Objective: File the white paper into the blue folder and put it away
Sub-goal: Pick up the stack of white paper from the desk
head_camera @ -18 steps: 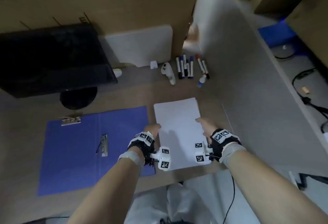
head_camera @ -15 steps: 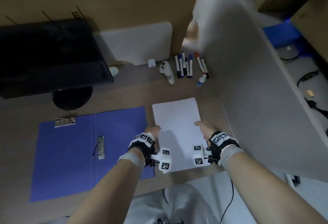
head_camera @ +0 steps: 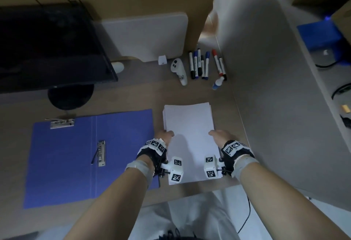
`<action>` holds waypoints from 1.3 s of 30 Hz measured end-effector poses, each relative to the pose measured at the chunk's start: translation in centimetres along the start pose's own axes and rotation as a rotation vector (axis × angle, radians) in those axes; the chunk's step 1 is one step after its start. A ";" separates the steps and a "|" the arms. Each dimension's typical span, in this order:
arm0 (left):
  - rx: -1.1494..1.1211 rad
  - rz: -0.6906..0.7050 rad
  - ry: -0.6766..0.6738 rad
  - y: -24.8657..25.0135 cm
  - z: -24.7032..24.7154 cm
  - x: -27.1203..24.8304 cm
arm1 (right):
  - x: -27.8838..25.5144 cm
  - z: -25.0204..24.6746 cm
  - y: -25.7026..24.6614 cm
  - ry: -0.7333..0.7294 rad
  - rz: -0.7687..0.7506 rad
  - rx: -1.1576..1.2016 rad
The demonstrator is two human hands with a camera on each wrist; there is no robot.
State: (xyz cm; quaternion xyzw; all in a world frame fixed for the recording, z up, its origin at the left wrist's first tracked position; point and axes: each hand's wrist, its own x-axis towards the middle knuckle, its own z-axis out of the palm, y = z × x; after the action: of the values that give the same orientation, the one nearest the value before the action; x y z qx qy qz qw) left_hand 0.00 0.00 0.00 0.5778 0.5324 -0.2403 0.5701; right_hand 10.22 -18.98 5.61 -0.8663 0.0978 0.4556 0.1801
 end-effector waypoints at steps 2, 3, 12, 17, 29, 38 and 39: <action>0.073 0.030 0.071 0.0 0.6 -1.1 | 0.1 -0.3 0.5 -0.002 0.001 0.011; 0.140 0.060 0.116 -0.1 0.9 -1.6 | 0.3 -0.5 0.9 0.003 -0.019 0.034; 0.227 0.129 0.155 -0.7 3.8 -2.2 | 2.1 -1.5 2.3 -0.034 -0.099 0.101; 0.301 0.095 0.257 -0.9 4.8 -2.1 | 2.6 -2.2 2.4 -0.045 -0.112 0.169; 0.234 0.129 0.368 -0.8 4.6 -4.3 | 2.1 -1.3 1.3 0.042 -0.048 0.109; 0.183 0.098 0.244 0.2 3.8 -3.9 | 2.9 -1.1 2.0 0.082 0.002 0.122; 0.131 0.105 0.231 0.1 3.8 -3.7 | 3.0 -1.1 2.2 0.093 -0.002 0.120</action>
State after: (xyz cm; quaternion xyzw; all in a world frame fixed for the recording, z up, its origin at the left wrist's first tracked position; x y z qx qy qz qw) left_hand 0.16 -4.73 2.41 0.6649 0.5466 -0.1762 0.4776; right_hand 11.99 -21.41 3.26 -0.8742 0.1322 0.4081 0.2275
